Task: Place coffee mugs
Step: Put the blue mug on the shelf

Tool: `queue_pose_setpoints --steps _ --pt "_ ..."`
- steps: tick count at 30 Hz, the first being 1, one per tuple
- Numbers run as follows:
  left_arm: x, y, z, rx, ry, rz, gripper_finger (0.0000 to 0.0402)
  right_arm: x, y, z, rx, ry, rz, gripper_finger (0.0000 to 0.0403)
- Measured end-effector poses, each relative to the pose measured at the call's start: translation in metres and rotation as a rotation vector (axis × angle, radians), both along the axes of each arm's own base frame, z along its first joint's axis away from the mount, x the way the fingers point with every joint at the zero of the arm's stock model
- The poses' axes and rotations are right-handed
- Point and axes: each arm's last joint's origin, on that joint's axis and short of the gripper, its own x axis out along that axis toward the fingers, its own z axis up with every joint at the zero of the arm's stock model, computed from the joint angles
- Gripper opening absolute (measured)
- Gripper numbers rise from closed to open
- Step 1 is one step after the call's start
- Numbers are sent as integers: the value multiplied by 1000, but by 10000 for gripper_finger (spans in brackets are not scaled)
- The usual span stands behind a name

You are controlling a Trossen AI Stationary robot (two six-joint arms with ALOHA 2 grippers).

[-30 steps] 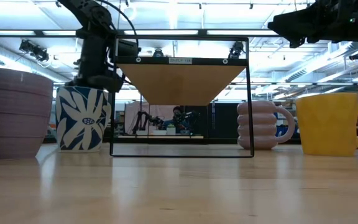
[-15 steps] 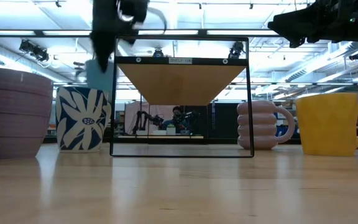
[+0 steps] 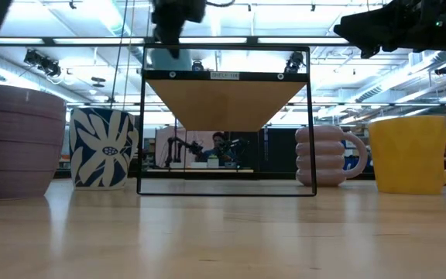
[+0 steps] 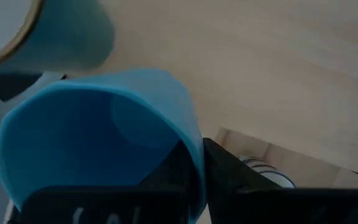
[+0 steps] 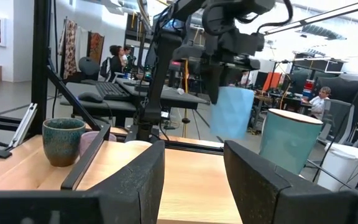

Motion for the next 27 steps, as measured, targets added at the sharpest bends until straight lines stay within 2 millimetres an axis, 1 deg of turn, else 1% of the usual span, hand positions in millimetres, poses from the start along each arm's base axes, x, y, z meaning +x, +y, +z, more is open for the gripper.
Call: queue_pose_setpoints --steps 4,9,14,27 --pt "21 3 -4 -8 13 -19 29 0 0 -1 -2 9 -1 171" --pt "36 8 -17 -6 42 -23 31 1 0 -2 -4 16 -1 171" --pt "42 9 -26 13 75 -23 32 1 0 -2 -5 16 -1 171" --pt "51 9 -35 25 65 -16 34 1 0 -2 -4 18 -2 171"
